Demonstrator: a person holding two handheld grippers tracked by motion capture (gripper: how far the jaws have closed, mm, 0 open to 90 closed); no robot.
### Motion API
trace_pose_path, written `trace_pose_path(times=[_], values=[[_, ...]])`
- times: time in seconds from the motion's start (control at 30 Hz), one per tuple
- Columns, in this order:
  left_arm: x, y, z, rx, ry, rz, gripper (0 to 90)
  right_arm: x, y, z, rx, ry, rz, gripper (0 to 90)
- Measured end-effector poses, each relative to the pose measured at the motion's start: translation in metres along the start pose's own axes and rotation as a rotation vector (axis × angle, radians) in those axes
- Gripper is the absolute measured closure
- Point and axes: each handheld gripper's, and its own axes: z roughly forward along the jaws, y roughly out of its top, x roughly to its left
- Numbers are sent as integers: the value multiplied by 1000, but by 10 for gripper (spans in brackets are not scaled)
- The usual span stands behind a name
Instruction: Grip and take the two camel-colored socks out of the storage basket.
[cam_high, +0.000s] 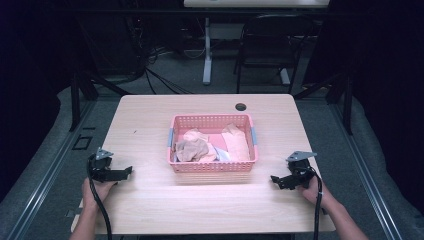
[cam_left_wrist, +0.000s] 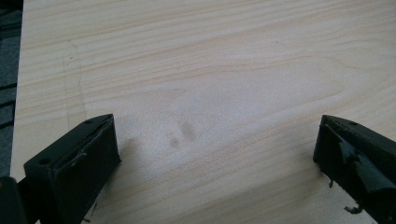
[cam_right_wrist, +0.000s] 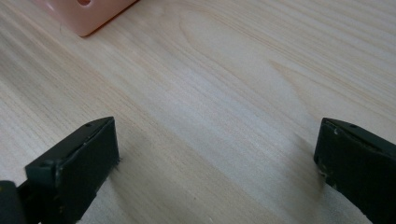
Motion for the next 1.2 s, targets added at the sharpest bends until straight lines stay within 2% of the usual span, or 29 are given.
trace_pose_path(times=[0.33,0.47,0.63,0.77,0.8,0.9,1.07,1.2], values=[[1,2,-1,21,2,10,0,0,0,0,-3,-3,0,0],[2,7,-2,39,-23,-9,1,0,0,-1,-2,-1,-2,0],[-2,22,-13,69,-11,6,1,1,-1,-1,-2,-1,-2,0],[0,29,-19,73,-24,-15,1,0,-1,-1,-1,1,-3,0],[0,32,-22,93,-11,-5,1,0,-1,-1,-1,0,-3,0],[1,37,-27,108,-1,-3,3,1,-1,-1,-1,-1,-3,0],[1,45,-35,108,3,-15,9,1,-1,-1,-3,-2,-2,0],[-1,54,-42,107,-9,-17,12,1,-1,-1,-3,-3,-1,0]])
